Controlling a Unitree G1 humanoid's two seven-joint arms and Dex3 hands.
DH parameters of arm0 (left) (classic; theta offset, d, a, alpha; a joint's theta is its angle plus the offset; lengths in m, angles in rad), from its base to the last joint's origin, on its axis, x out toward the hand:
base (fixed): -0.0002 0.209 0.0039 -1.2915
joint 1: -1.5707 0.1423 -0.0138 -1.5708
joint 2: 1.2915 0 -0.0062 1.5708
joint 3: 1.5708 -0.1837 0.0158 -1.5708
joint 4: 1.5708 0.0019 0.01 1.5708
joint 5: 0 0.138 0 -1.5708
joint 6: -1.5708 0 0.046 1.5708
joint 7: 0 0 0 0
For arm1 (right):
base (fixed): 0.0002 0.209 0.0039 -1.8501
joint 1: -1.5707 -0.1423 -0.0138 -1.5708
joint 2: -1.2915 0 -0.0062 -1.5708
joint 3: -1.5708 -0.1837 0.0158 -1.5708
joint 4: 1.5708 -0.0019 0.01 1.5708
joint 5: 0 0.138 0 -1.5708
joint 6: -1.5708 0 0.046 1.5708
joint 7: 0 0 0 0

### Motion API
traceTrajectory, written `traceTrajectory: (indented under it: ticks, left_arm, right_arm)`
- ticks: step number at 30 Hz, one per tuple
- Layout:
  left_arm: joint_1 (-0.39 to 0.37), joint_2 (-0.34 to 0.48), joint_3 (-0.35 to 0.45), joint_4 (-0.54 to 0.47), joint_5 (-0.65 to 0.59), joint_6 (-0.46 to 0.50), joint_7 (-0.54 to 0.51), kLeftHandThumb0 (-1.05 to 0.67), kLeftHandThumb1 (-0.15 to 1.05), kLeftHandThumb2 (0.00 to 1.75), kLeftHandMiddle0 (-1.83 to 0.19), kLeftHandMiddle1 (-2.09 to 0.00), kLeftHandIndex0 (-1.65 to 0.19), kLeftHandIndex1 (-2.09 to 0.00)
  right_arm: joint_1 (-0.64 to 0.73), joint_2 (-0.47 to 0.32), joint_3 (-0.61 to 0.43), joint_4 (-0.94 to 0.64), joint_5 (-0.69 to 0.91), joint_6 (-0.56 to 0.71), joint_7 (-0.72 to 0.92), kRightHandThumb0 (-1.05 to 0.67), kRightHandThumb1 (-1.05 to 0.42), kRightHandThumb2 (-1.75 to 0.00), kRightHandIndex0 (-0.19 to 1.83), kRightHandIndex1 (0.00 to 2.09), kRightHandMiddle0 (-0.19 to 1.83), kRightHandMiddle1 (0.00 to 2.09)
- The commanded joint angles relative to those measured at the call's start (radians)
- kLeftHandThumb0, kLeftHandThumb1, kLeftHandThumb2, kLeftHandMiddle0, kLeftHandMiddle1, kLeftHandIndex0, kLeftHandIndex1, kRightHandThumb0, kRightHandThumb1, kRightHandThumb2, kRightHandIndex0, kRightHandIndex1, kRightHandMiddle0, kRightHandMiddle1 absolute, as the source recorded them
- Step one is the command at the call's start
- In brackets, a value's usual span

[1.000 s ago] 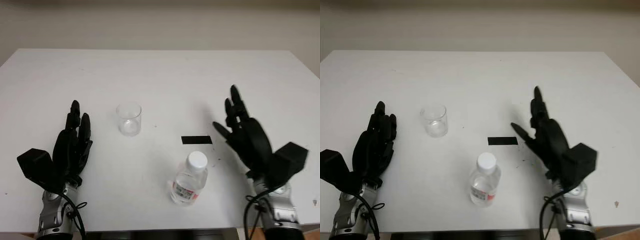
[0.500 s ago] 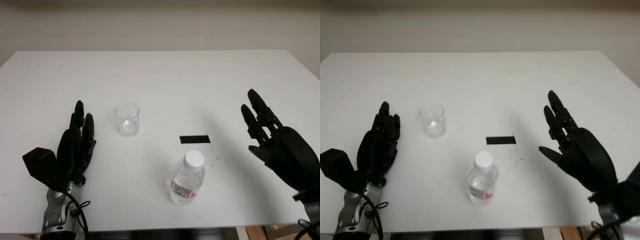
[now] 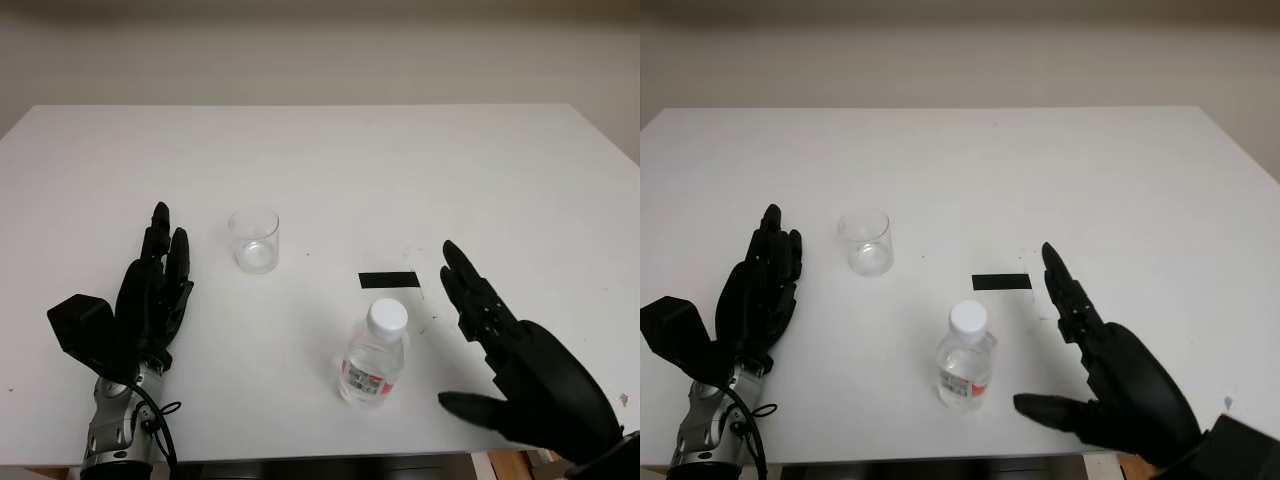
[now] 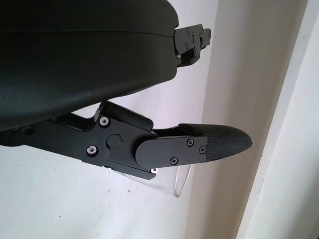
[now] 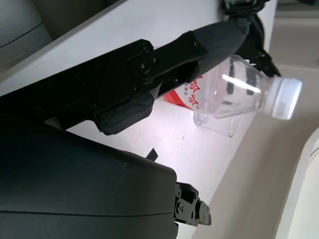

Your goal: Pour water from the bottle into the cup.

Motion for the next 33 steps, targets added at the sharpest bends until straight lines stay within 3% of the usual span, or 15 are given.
traceTrajectory:
  ticks: [1, 17, 27, 33]
  left_arm:
    - [-0.028, 0.005, 0.003, 0.01, -0.009, -0.007, -0.008, -0.75, 1.05, 0.47, 0.17, -0.05, 0.16, -0.05]
    - [-0.005, -0.002, 0.004, 0.003, -0.004, -0.015, 0.001, -0.76, 1.05, 0.46, 0.17, -0.05, 0.15, -0.05]
    - [0.002, -0.005, 0.007, 0.002, -0.004, -0.027, 0.01, -0.75, 1.05, 0.45, 0.16, -0.05, 0.14, -0.06]
    - [0.004, -0.007, 0.007, -0.002, -0.004, -0.023, 0.015, -0.75, 1.05, 0.45, 0.16, -0.06, 0.14, -0.06]
  right_arm:
    - [-0.001, 0.019, 0.026, 0.009, -0.041, -0.059, -0.022, -0.97, -0.97, -0.06, -0.19, 0.0, -0.19, 0.0]
    - [-0.075, 0.061, 0.109, 0.161, -0.187, -0.202, -0.143, -1.0, -0.95, -0.06, -0.19, 0.0, -0.19, 0.0]
    - [-0.183, 0.08, 0.164, 0.391, -0.031, -0.358, -0.056, -0.92, -0.93, -0.04, -0.19, 0.0, -0.19, 0.0]
    - [-0.18, 0.078, 0.187, 0.364, -0.032, -0.308, -0.043, -0.91, -0.93, -0.05, -0.19, 0.0, -0.19, 0.0]
